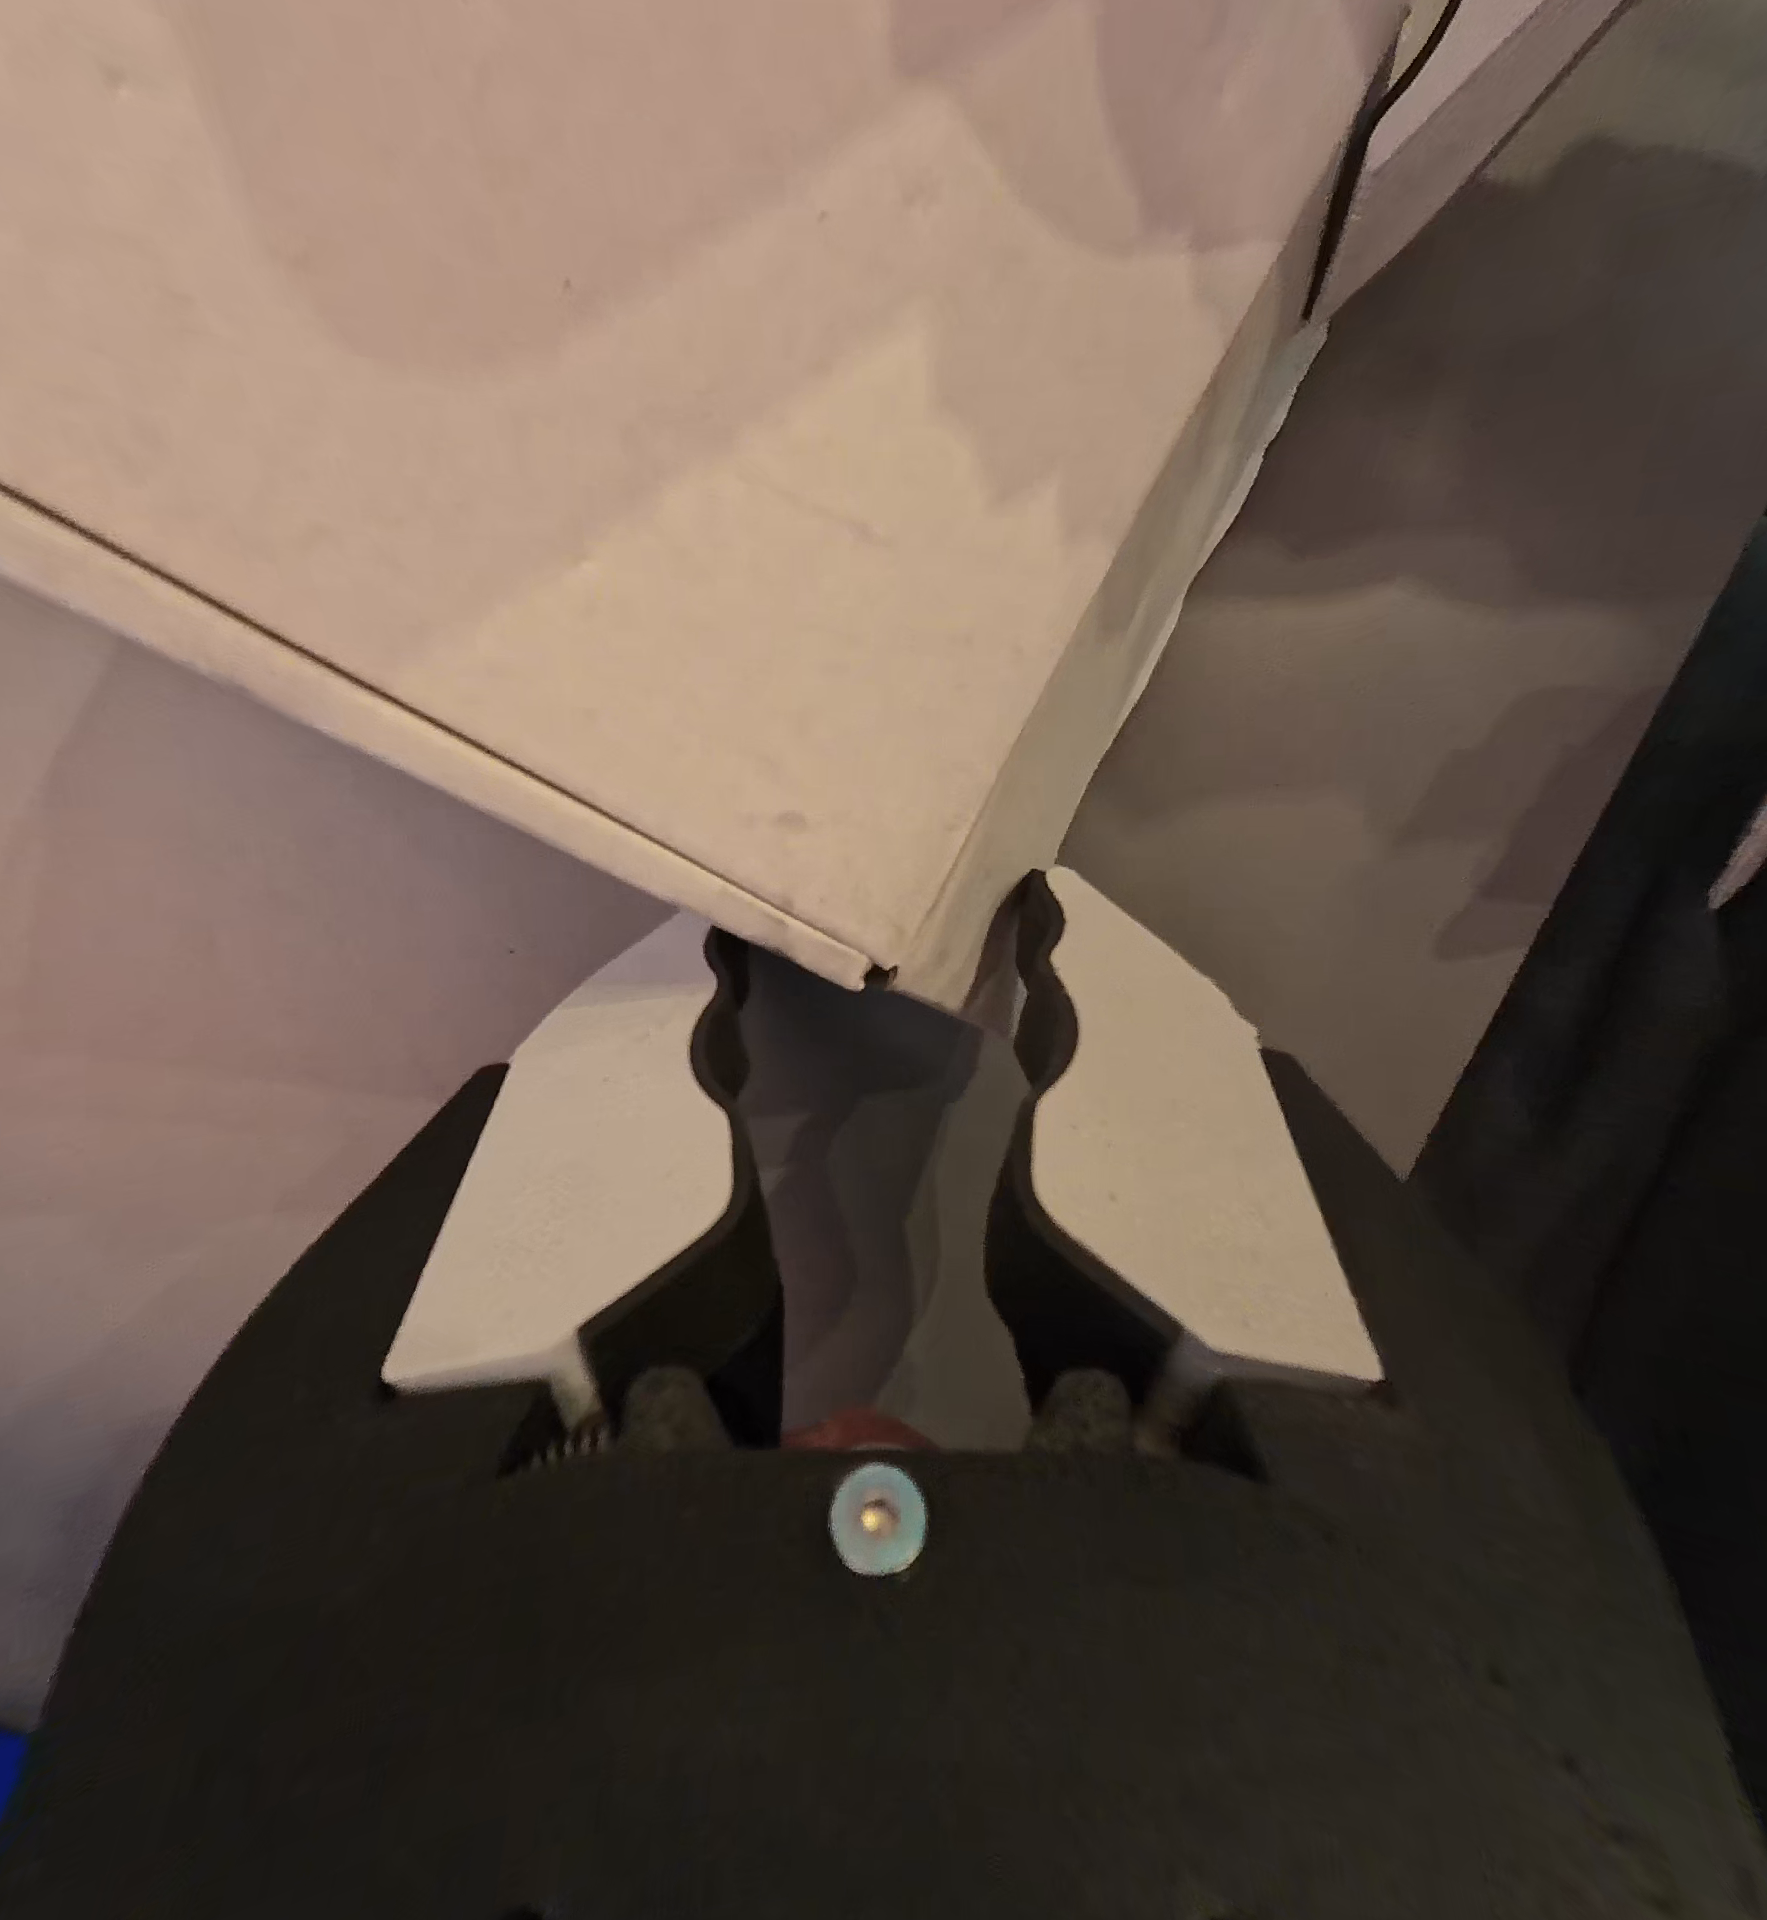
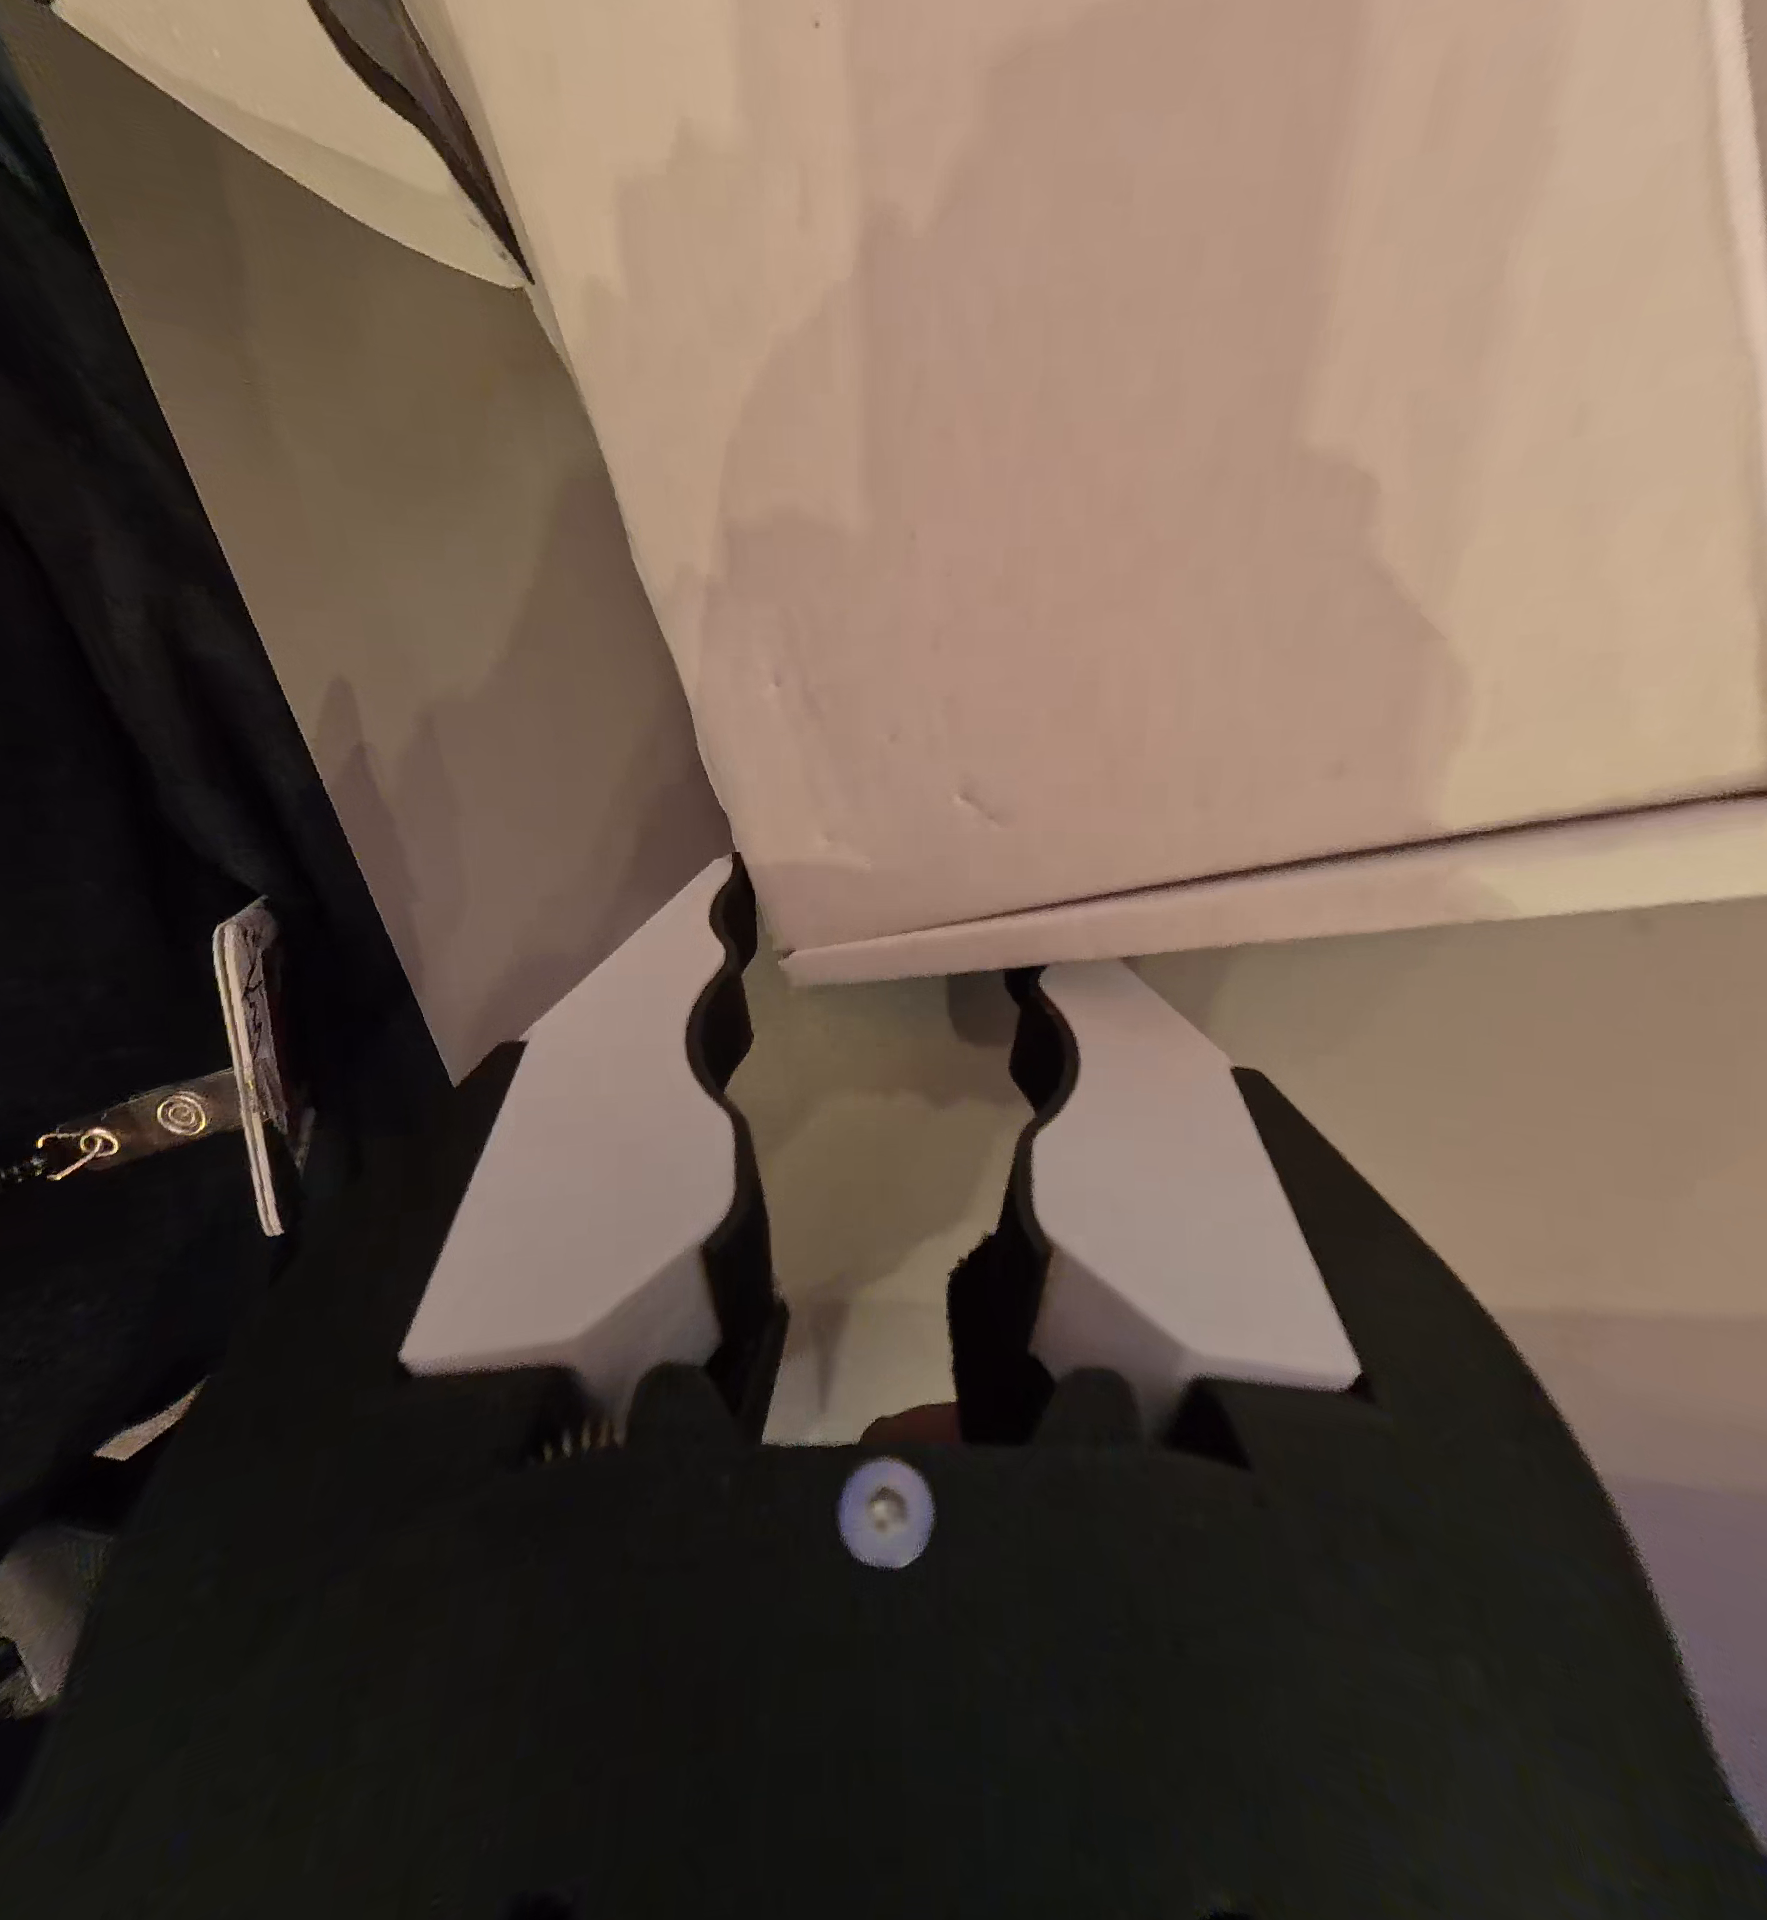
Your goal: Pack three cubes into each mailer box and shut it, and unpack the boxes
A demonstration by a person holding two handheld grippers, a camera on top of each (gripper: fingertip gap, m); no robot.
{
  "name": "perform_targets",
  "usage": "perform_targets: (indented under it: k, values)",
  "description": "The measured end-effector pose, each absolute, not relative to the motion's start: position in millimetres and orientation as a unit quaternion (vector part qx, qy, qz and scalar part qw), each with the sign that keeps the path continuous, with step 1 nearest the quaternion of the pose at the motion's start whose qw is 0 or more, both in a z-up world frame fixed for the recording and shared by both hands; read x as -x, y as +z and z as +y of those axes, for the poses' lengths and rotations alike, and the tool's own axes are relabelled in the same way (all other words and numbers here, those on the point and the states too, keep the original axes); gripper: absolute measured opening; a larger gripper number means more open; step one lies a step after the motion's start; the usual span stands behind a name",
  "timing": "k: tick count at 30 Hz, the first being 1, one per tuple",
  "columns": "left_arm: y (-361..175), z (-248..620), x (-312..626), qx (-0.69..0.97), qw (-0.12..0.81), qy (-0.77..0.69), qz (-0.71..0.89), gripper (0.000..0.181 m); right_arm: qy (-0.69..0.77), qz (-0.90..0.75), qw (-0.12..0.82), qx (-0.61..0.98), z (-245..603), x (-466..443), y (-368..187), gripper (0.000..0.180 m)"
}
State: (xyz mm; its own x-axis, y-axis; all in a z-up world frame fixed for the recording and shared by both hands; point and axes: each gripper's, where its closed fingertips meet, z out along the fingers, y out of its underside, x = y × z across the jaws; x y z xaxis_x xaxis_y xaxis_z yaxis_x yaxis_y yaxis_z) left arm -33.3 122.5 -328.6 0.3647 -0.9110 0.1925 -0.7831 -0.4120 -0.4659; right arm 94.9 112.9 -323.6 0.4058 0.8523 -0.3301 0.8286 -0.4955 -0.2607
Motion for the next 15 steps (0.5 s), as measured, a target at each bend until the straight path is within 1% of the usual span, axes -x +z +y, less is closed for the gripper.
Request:
perform_targets:
  k: [4,7,12,13,15]
  values:
    - [-328.5,127.7,32.4,0.813,0.154,-0.222,0.515,0.051,0.221,-0.49,0.037,0.843,118.2,-95.3,-323.4,0.048]
    - [-327.7,122.7,36.1,0.816,0.132,-0.232,0.512,0.053,0.228,-0.49,0.052,0.84,117.3,-93.8,-322.8,0.051]
    - [-326.8,105.7,36.0,0.808,0.114,-0.247,0.523,0.052,0.213,-0.509,0.102,0.828,120.0,-92.1,-318.3,0.068]
    - [-326.9,105.3,36.0,0.804,0.122,-0.246,0.527,0.054,0.21,-0.514,0.115,0.824,121.4,-91.8,-317.3,0.069]
    - [-325.1,108.0,35.4,0.801,0.14,-0.246,0.527,0.064,0.21,-0.523,0.135,0.815,122.7,-91.0,-315.4,0.072]
